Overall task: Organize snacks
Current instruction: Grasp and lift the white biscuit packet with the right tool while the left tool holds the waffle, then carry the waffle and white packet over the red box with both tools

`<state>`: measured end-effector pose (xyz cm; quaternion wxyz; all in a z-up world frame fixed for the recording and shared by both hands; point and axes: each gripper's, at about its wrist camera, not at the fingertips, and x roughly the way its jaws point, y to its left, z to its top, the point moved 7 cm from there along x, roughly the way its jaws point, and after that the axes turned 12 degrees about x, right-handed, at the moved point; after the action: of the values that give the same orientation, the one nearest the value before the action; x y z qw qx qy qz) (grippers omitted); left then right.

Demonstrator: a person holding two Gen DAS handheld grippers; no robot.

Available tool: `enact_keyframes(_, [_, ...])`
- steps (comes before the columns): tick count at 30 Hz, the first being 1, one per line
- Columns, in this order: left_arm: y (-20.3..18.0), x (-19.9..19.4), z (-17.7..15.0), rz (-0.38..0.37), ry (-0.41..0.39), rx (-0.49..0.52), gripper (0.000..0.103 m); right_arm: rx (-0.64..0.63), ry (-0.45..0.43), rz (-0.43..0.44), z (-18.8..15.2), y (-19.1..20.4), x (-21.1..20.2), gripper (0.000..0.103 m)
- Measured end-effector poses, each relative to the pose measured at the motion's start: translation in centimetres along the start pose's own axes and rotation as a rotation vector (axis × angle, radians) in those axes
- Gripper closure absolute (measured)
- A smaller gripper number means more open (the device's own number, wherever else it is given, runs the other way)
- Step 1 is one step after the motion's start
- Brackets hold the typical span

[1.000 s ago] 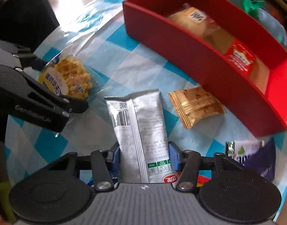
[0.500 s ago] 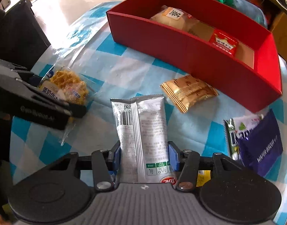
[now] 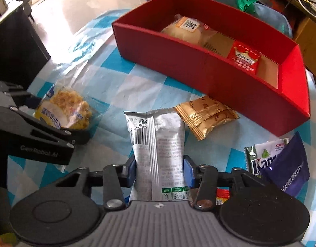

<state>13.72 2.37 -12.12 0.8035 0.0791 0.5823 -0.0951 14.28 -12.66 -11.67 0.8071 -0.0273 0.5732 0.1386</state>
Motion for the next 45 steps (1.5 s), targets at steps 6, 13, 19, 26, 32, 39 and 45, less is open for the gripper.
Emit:
enact_keyframes(6, [-0.3,-1.5,0.8,-0.032,-0.050,-0.020,0.018,0.029,-0.042,0.016,0.1,-0.5,-1.6,0.064])
enact_keyframes(13, [-1.0,-1.7,1.5,-0.049,-0.061,-0.023,0.018,0.063,-0.075,0.035,0.0,-1.0,-2.9,0.064])
enact_keyframes(19, [-1.6,-2.5,2.3,-0.065,-0.086,-0.020,0.018,0.093,-0.108,0.056,-0.1,-1.2,-3.9,0.064])
enact_keyframes(26, [-1.9,-3.1,2.6,-0.070,-0.107,-0.015,0.018,0.132,-0.131,0.082,-0.3,-1.3,-5.1,0.064])
enact_keyframes(32, [-2.0,-3.7,2.8,-0.080,-0.126,-0.018,0.017,0.147,-0.155,0.099,-0.4,-1.1,-6.0,0.064])
enact_keyframes(39, [-2.2,-4.3,3.2,-0.087,-0.149,-0.019,0.017,0.168,-0.179,0.109,-0.3,-1.4,-6.9,0.064])
enact_keyframes(45, [-2.3,-4.8,3.7,-0.081,-0.170,-0.019,0.017,0.179,-0.200,0.111,0.0,-1.6,-7.4,0.064])
